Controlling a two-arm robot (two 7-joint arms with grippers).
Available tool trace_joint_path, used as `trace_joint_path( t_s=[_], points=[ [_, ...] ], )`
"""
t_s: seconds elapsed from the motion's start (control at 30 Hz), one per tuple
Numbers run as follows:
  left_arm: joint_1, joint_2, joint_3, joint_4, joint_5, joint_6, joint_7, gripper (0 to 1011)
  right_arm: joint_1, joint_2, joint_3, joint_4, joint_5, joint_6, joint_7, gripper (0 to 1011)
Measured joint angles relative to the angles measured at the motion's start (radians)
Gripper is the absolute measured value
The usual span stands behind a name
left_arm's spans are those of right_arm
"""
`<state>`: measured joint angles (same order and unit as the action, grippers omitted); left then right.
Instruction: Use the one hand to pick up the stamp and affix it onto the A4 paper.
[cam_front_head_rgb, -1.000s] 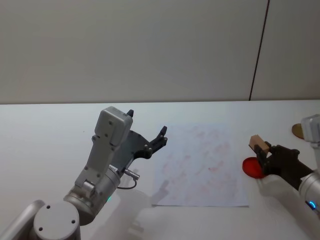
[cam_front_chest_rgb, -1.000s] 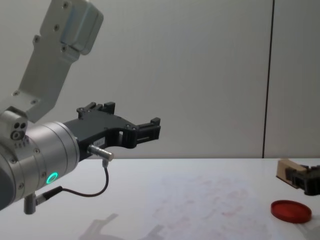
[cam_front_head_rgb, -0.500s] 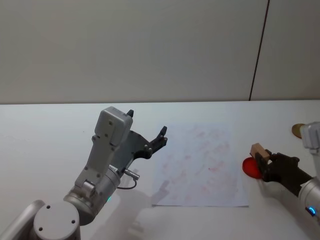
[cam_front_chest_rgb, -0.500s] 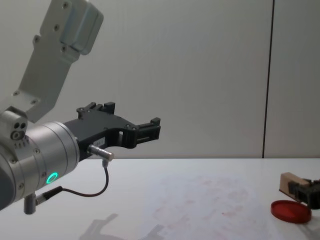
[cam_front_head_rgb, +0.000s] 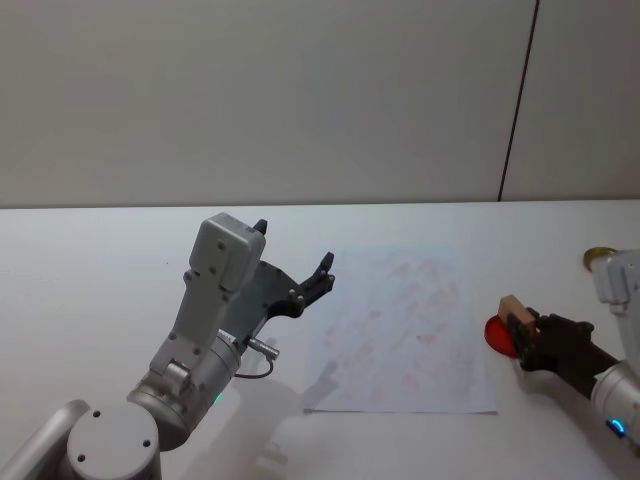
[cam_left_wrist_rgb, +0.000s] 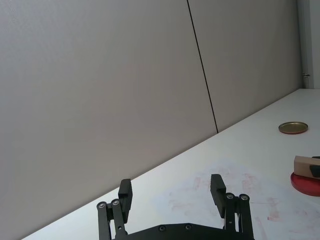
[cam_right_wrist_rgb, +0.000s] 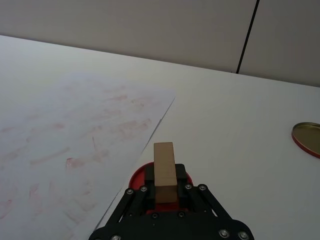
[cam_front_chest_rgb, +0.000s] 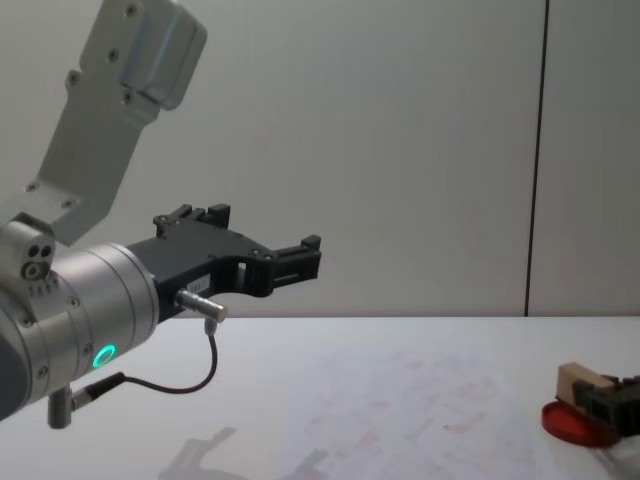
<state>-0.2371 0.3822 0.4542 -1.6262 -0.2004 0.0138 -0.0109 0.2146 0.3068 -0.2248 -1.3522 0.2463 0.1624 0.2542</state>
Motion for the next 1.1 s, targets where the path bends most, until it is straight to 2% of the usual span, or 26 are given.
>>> trace_joint_path(
  t_s=[0.3,0.4,0.43,0.53,0.57,0.63,0.67,0.83,0.87,0.9,0.97,1.0,1.1],
  points=[
    [0.000,0.000,0.000,0.000,0.000,0.000,0.000,993,0.010,-0.006,-0.004,0.017,-0.016,0.006,-0.005,219],
    [0.000,0.000,0.000,0.000,0.000,0.000,0.000,993,0.012,-0.007,-0.005,0.021,-0.020,0.008,-0.005,252],
    [0.000,0.000,0.000,0.000,0.000,0.000,0.000,993,0.013,-0.008,-0.005,0.023,-0.022,0.008,-0.005,316],
    [0.000,0.000,0.000,0.000,0.000,0.000,0.000,993,0.014,-0.008,-0.005,0.023,-0.022,0.009,-0.005,376],
    [0.000,0.000,0.000,0.000,0.000,0.000,0.000,993,0.015,-0.008,-0.005,0.024,-0.023,0.009,-0.005,437],
    [0.000,0.000,0.000,0.000,0.000,0.000,0.000,993,0.015,-0.008,-0.005,0.024,-0.022,0.009,-0.005,480],
    [0.000,0.000,0.000,0.000,0.000,0.000,0.000,993,0.015,-0.008,-0.005,0.023,-0.022,0.009,-0.005,537],
    [0.000,0.000,0.000,0.000,0.000,0.000,0.000,993,0.014,-0.008,-0.004,0.014,-0.017,0.000,-0.003,683],
    [0.000,0.000,0.000,0.000,0.000,0.000,0.000,993,0.012,-0.007,-0.003,0.009,-0.015,-0.005,-0.003,737],
    [0.000,0.000,0.000,0.000,0.000,0.000,0.000,993,0.011,-0.007,-0.002,0.006,-0.013,-0.008,-0.003,737],
    [0.000,0.000,0.000,0.000,0.000,0.000,0.000,993,0.009,-0.006,-0.001,0.000,-0.011,-0.014,-0.003,790],
    [0.000,0.000,0.000,0.000,0.000,0.000,0.000,993,0.008,-0.005,-0.001,-0.003,-0.010,-0.017,-0.003,854],
    [0.000,0.000,0.000,0.000,0.000,0.000,0.000,993,-0.001,-0.001,0.002,-0.025,-0.002,-0.042,-0.006,904]
  ],
)
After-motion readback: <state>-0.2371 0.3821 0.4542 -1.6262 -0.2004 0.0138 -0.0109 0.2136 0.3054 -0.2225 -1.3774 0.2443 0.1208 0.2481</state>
